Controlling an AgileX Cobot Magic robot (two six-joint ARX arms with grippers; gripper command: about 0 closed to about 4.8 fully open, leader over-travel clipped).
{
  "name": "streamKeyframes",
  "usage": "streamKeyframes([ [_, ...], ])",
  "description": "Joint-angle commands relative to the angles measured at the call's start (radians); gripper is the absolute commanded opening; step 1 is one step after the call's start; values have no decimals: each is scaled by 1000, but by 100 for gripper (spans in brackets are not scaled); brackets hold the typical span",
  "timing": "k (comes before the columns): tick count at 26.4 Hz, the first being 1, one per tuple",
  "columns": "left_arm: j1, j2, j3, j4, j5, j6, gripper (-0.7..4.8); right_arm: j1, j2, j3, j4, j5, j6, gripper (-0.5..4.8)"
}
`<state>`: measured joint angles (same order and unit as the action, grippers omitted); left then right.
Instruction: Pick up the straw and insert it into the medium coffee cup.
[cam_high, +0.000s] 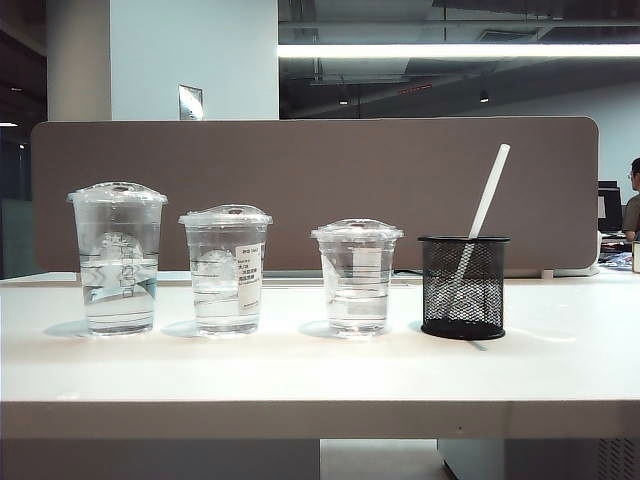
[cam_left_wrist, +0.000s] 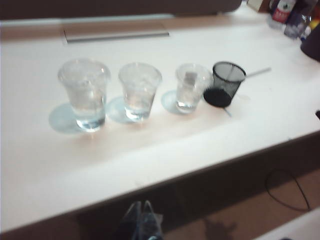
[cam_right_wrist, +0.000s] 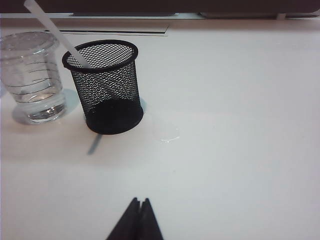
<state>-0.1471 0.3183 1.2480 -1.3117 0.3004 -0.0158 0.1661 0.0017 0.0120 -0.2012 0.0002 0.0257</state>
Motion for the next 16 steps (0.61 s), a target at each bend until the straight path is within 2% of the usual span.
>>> streamKeyframes([
  [1,0,-29,4,-35,3,4,-4,0,-1,3,0,5,-4,0],
  [16,1,-46,4,-34,-19,8,-4,0,-1,3,0,5,-4,0],
])
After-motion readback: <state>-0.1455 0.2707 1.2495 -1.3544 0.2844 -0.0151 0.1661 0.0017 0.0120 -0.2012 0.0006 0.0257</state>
